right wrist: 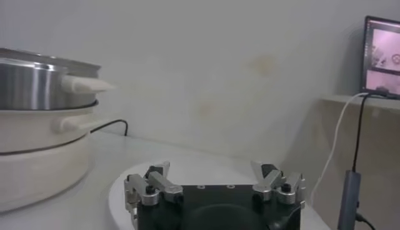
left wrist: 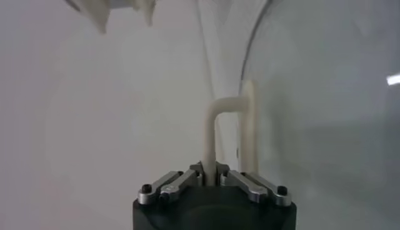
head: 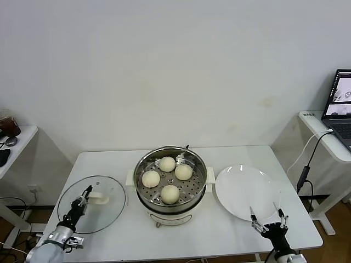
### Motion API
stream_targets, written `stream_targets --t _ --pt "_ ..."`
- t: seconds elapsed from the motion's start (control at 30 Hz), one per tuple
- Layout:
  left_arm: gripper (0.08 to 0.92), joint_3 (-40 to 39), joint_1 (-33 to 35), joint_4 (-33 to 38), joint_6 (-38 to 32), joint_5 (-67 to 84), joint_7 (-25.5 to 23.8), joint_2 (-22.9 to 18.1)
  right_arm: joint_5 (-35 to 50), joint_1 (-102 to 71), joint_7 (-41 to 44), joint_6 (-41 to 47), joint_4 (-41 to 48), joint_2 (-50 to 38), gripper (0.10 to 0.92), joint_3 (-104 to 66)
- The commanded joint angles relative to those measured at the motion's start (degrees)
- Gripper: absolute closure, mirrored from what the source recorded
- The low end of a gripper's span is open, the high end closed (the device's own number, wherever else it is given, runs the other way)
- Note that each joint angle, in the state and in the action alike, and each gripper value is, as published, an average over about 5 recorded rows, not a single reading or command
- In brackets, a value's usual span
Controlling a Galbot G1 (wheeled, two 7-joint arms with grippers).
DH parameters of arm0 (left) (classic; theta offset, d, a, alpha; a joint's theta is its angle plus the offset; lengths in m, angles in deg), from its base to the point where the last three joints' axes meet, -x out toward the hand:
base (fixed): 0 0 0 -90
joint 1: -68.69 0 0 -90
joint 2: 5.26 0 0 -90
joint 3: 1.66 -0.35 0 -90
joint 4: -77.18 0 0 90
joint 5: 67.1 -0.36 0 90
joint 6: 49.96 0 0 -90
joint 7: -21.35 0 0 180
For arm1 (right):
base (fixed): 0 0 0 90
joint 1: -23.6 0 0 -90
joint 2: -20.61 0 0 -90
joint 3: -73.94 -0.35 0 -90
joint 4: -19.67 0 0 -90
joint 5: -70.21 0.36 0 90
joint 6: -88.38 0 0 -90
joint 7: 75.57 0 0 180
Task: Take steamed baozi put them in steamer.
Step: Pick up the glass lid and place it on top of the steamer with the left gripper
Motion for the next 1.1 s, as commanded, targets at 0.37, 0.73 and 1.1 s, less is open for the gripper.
stream_targets --t 0.37,0.73,1.1 --pt "0.826 4.3 20.3 46.5 38.3 27.8 -15.7 14.6 -2.6 -1.1 0.4 -0.8 -1.5 -0.3 0.203 3.5" --pt "0.826 -23.2 0.7 50.9 50.5 25.9 -25.4 17.3 -6.7 -0.8 0.1 -2.5 -0.3 2.0 0.203 4.8" --pt "0.826 -43.2 -17.8 41.6 55.0 11.7 -35.7 3.7 -11.7 0.7 -1.6 -4.1 2.2 4.5 0.203 6.8"
